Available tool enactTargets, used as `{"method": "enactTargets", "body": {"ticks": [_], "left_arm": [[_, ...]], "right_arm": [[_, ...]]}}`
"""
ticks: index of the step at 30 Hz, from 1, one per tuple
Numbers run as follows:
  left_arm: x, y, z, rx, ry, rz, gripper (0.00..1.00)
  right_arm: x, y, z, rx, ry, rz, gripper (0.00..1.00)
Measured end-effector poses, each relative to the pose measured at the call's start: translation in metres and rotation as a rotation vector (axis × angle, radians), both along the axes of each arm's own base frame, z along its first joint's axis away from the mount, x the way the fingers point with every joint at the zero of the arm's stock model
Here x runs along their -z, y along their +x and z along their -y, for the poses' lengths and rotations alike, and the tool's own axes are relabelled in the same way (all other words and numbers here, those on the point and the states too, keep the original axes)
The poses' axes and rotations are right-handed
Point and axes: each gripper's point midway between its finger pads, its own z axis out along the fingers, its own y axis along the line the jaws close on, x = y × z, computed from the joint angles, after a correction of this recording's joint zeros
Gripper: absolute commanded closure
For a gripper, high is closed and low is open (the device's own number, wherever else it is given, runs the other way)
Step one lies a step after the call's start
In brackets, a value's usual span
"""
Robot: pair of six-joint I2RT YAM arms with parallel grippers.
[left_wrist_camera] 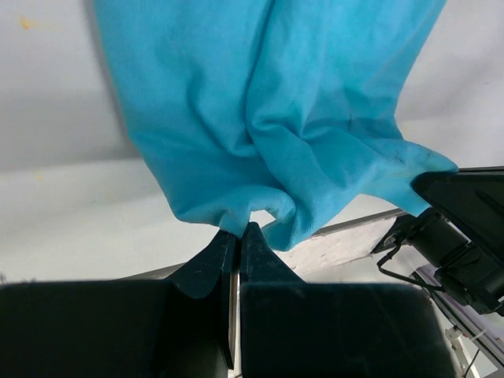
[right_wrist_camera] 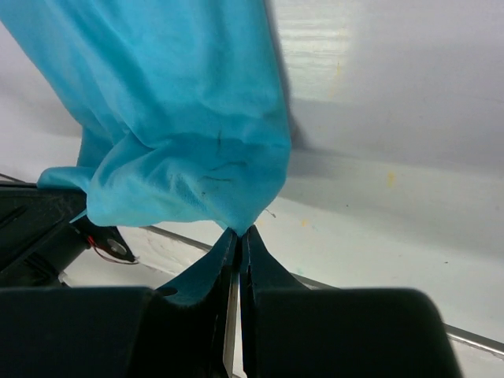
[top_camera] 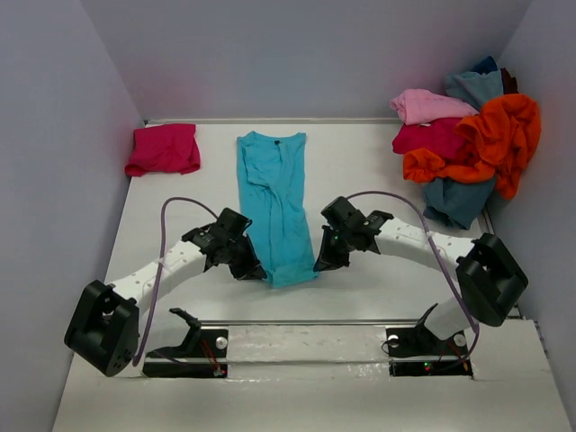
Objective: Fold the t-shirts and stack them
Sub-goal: Fold the tshirt
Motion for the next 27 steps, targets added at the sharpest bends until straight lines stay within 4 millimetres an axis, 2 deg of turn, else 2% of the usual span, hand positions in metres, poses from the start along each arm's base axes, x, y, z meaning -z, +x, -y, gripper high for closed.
{"method": "enactTargets", "body": {"ticks": [15, 27], "left_arm": [[-0.021, 0.038, 0.013, 0.016, 0.010, 0.053, 0.94], [-0.018, 0.056, 0.009, 0.007, 0.032, 0.044, 0.94]], "right_arm": [[-0.011, 0.036, 0.015, 0.010, -0.035, 0.033, 0.93], [-0.013, 0.058, 0.016, 0.006, -0.039, 0.039, 0.93]]}}
